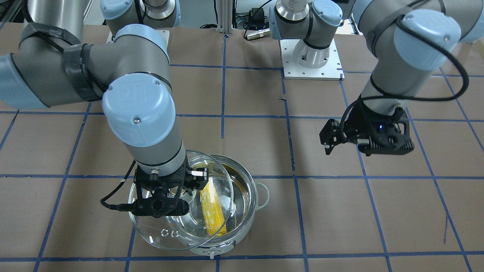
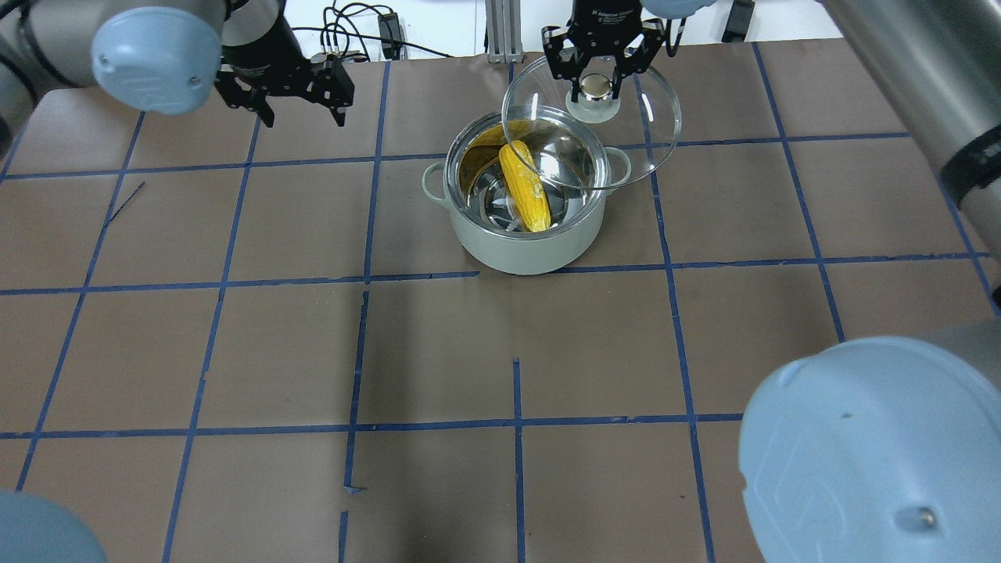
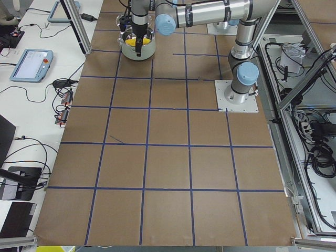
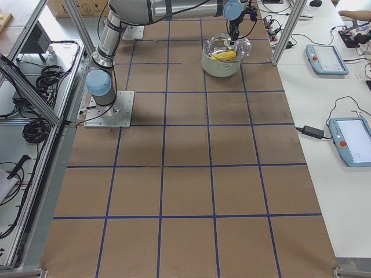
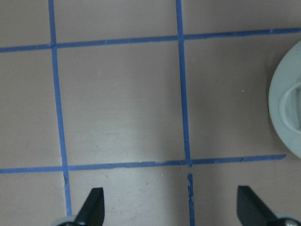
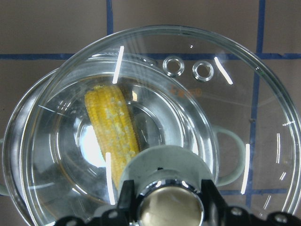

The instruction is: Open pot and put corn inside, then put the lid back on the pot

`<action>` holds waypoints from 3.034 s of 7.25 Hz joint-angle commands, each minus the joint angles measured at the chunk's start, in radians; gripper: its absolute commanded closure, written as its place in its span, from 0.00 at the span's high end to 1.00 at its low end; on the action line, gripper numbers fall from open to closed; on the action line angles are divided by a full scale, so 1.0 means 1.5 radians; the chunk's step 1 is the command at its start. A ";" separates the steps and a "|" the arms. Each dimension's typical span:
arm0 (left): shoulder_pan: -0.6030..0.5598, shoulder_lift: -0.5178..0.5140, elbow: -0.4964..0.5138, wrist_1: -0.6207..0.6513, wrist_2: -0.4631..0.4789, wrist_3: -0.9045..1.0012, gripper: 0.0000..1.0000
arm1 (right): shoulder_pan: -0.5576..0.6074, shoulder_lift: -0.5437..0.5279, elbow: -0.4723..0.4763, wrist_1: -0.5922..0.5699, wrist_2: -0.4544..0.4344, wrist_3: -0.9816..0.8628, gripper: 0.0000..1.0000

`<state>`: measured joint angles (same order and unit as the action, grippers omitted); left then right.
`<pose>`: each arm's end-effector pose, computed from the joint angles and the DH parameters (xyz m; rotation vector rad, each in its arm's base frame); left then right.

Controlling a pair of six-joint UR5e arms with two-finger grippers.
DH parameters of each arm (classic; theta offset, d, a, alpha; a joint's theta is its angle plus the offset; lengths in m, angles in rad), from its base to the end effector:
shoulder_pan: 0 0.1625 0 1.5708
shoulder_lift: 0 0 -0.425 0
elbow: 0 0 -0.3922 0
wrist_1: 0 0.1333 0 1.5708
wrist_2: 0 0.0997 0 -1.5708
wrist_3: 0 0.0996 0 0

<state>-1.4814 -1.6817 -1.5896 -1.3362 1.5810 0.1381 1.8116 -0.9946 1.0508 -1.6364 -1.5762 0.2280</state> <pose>-0.0831 -0.5552 0.4456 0.0750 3.1145 -0.1607 0.3015 -0.6712 0.3982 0.0200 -3.1384 0.0163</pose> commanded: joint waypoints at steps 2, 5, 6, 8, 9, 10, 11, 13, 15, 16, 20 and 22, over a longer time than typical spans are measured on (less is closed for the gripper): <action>0.000 0.066 -0.039 -0.013 -0.004 -0.004 1.00 | 0.035 0.026 0.010 -0.050 -0.006 0.015 0.16; 0.000 0.068 -0.053 -0.014 0.001 -0.004 1.00 | 0.036 0.021 0.026 -0.051 0.000 0.021 0.15; -0.001 0.074 -0.059 -0.015 0.003 -0.004 1.00 | 0.037 0.018 0.026 -0.050 0.000 0.022 0.15; 0.008 0.088 -0.029 -0.157 -0.001 -0.032 1.00 | 0.049 0.019 0.026 -0.049 -0.006 0.031 0.16; 0.007 0.088 -0.028 -0.157 0.000 -0.034 1.00 | 0.049 0.019 0.026 -0.048 -0.002 0.031 0.16; 0.007 0.086 -0.033 -0.150 0.000 -0.034 1.00 | 0.049 0.022 0.026 -0.049 0.000 0.030 0.17; 0.007 0.084 -0.037 -0.141 0.000 -0.034 1.00 | 0.045 0.023 0.026 -0.048 0.000 0.026 0.17; 0.007 0.085 -0.038 -0.141 0.000 -0.034 1.00 | 0.043 0.025 0.026 -0.046 0.002 0.024 0.21; 0.007 0.086 -0.038 -0.141 0.000 -0.034 1.00 | 0.047 0.025 0.025 -0.047 0.001 0.029 0.25; 0.007 0.086 -0.038 -0.141 0.000 -0.034 1.00 | 0.046 0.025 0.025 -0.045 0.000 0.029 0.24; 0.007 0.087 -0.042 -0.133 0.000 -0.032 1.00 | 0.042 0.026 0.027 -0.045 0.001 0.024 0.60; 0.007 0.087 -0.042 -0.133 0.000 -0.031 1.00 | 0.043 0.028 0.027 -0.045 0.001 0.024 0.78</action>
<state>-1.4711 -1.5509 -1.6516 -1.5363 1.5815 0.0907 1.8754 -0.9540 1.0912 -1.7042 -1.5756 0.2640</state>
